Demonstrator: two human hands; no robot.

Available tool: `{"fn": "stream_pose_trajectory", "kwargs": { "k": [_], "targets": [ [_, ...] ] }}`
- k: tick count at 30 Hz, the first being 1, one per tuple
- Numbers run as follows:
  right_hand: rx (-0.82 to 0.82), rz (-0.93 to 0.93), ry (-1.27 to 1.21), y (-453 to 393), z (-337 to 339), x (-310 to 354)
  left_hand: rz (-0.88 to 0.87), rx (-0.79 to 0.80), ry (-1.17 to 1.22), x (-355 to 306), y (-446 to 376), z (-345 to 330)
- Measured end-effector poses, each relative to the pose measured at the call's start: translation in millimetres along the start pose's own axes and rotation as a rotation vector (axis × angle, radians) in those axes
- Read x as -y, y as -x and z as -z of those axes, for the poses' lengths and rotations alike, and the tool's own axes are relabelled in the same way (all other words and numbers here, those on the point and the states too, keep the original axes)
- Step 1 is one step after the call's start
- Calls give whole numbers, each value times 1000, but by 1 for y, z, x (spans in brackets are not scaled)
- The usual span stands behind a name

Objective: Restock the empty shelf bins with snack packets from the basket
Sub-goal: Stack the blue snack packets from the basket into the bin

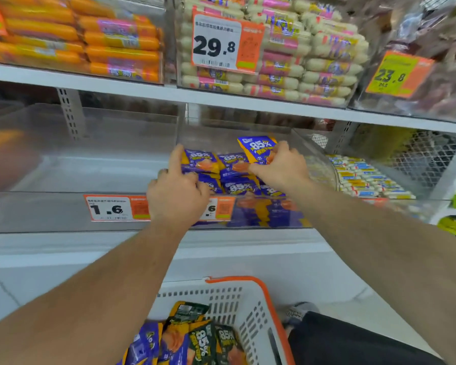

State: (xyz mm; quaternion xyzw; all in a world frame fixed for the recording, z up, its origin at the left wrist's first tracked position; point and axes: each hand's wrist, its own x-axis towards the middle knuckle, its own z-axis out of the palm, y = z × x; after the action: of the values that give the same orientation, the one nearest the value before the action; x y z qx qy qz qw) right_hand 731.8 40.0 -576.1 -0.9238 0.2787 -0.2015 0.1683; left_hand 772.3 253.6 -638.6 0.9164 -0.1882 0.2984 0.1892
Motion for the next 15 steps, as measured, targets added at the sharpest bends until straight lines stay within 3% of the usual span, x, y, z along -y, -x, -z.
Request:
{"fn": "stream_pose_trajectory", "kwargs": {
  "k": [5,15],
  "targets": [
    [85,-276,-30,-56,-18,-10,2,-27,1,-1,2,-1],
    [240,-247,76,-80,-48,-34,1,-118,16,-2,1,-6]
  ]
}}
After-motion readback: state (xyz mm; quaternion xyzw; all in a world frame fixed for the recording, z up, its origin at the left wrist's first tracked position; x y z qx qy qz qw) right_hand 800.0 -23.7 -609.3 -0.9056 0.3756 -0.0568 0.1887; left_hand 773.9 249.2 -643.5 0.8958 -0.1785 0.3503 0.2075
